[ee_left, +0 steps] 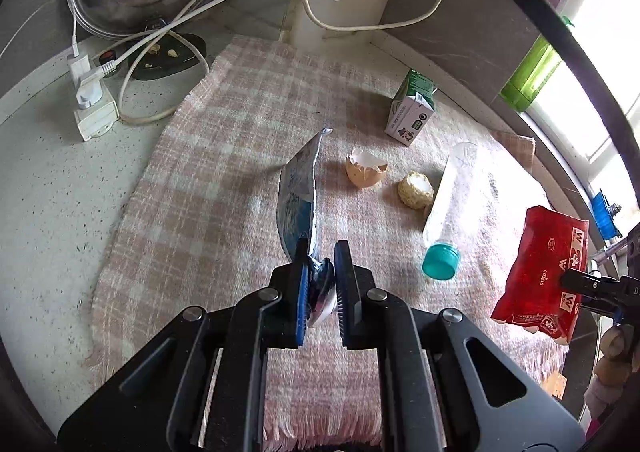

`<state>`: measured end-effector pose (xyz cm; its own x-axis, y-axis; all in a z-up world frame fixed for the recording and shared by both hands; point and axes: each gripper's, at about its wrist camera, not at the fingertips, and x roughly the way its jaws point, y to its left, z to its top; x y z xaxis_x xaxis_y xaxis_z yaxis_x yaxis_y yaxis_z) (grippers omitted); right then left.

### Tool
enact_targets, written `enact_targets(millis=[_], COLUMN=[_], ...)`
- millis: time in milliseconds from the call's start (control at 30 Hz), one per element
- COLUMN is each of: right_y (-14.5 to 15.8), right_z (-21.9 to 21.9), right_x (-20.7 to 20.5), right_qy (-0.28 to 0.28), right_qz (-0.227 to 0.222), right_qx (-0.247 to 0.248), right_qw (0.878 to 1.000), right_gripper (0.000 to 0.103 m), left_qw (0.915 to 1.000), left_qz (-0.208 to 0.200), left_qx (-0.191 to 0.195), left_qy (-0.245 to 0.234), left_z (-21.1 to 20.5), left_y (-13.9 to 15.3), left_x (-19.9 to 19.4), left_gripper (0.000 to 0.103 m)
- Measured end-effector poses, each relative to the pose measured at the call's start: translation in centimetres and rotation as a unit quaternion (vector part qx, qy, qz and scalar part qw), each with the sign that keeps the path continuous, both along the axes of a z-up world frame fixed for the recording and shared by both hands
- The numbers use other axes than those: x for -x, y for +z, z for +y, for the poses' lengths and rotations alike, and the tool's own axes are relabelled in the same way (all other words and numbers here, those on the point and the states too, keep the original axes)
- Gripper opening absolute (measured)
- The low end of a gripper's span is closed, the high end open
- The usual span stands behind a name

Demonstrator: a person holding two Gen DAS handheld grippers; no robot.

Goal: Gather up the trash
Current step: 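Carry the toothpaste tube and red tissue pack down over the blue wastebasket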

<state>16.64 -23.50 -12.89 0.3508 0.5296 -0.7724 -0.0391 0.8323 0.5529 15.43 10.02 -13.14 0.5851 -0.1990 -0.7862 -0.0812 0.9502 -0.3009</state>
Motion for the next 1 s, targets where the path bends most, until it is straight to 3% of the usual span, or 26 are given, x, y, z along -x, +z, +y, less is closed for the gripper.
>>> enact_targets(millis=[667, 1000], right_y=[2.6, 1.8], right_z=[4.0, 5.6], right_x=[11.5, 15.5], right_qy=[0.034, 0.047], right_qz=[-0.010, 0.000], right_qx=[0.016, 0.030], right_qw=[0.999, 0.998], right_gripper=[0.046, 0.046], left_qw=[0.9991, 0.9978], left_qz=[-0.014, -0.012], left_qx=[0.036, 0.055], left_qy=[-0.017, -0.036], left_z=[2.0, 2.2], left_y=[2.1, 2.3], left_x=[11.6, 17.1], left_gripper=[0.007, 0.007])
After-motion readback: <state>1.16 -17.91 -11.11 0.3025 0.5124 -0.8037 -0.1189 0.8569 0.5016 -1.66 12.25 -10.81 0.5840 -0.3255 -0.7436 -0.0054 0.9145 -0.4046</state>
